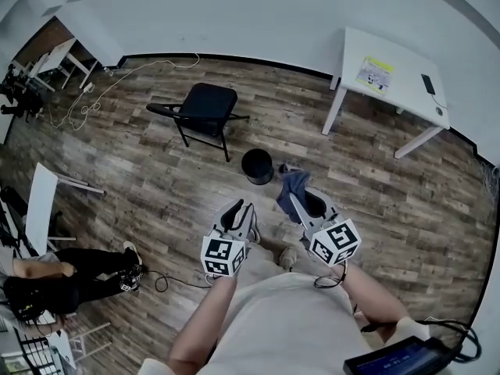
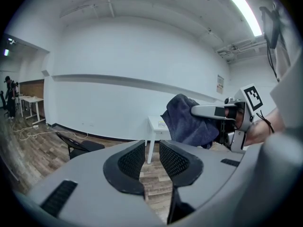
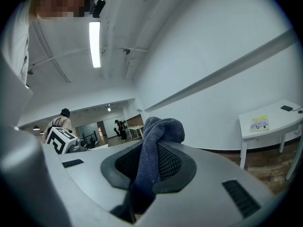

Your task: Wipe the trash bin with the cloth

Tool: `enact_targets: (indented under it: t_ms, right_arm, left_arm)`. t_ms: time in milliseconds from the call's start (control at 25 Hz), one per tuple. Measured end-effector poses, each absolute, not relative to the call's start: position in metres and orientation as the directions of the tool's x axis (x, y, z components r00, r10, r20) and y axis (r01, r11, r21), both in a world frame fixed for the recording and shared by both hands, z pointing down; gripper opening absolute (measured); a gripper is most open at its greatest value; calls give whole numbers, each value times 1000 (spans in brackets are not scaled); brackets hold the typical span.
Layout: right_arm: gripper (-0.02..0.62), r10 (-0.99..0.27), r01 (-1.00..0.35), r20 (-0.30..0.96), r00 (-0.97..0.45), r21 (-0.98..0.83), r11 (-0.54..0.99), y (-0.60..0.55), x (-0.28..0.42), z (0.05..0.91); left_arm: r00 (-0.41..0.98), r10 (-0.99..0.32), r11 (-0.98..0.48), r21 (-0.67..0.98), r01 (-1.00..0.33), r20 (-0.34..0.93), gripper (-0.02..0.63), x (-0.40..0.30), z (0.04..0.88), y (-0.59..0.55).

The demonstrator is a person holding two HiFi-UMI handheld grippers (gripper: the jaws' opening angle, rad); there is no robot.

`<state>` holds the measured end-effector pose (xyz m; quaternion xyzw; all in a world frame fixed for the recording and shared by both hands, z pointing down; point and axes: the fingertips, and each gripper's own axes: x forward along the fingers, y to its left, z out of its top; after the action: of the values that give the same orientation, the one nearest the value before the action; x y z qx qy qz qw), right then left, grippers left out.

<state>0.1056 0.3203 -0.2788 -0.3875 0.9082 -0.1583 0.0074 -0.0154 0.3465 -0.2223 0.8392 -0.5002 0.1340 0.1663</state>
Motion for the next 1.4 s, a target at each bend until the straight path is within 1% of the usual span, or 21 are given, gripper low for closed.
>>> enact_targets:
  t_ms: [240,480,720,960,1200,1400]
  right_arm:
    - [69,-696,-682,82,-714,-305,664,339,114,-296]
    - [69,-686,-681,75,-723,-243,691,347,107,-314]
    - [69,-731,-728,88,-677,-231,646,340,94,-325]
    - [69,-749,-751,96,-655,-196,631,338,69,-330]
    - [69,-775,-779,100,-624,-162,606,346,48,-320]
    - [69,-808,-811,93,-581,-143,567,350,48,-306]
  left_arm:
    - [454,-804,-441,128,-888,384,106,-24,-236,369]
    - [471,-794,-455,138,-880,384,106,-44,-240,377]
    - [502,-771,-486,148,-862,392,106,-73,-241,376]
    - [529,-750,-512,158,-844,398,106,-100,-236,375]
    - [542,-750,-523,163,-837,379,106,-124,-234,378]
    - [547,-752,-530,156,-833,368,106,-134,-227,371]
